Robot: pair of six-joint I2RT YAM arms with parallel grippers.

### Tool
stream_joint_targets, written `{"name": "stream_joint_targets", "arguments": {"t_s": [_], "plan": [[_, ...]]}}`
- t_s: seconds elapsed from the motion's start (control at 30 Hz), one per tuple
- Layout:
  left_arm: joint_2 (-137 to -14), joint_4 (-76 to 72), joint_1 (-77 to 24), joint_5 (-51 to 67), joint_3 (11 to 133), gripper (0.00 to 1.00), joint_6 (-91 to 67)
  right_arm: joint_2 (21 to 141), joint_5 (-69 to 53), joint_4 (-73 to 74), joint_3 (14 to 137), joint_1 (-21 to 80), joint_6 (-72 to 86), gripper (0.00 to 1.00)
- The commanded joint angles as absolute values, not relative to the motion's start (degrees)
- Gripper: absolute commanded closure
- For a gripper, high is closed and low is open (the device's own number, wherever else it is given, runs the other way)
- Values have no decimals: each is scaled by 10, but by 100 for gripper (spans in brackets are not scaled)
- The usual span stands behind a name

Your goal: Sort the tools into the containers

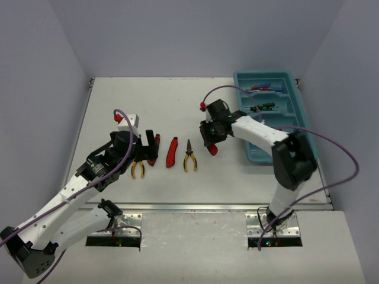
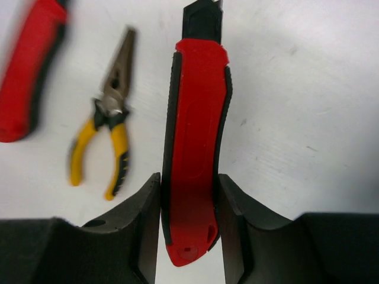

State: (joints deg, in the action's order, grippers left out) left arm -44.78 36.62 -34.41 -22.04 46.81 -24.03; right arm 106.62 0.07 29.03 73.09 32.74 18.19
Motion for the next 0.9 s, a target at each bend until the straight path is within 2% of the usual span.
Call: {"name": "stream_joint_targets", "arguments": {"t_s": [0.0, 0.13, 0.33, 0.53, 0.87], "plan": [[-431, 346, -339, -222, 469, 0, -235, 853, -25, 153, 650, 177, 272, 100], [-425, 345, -340, -222, 468, 0, -235, 757, 12, 86, 560, 36, 401, 100], [-419, 345, -340, -221, 468, 0, -235, 780, 66, 94, 555, -113, 648, 100], [-419, 345, -340, -221, 468, 0, -235, 824, 163, 190, 591, -128, 869, 100], [-422, 346, -340, -227, 468, 0, -236, 908, 90, 144, 617, -127, 909, 100]]}}
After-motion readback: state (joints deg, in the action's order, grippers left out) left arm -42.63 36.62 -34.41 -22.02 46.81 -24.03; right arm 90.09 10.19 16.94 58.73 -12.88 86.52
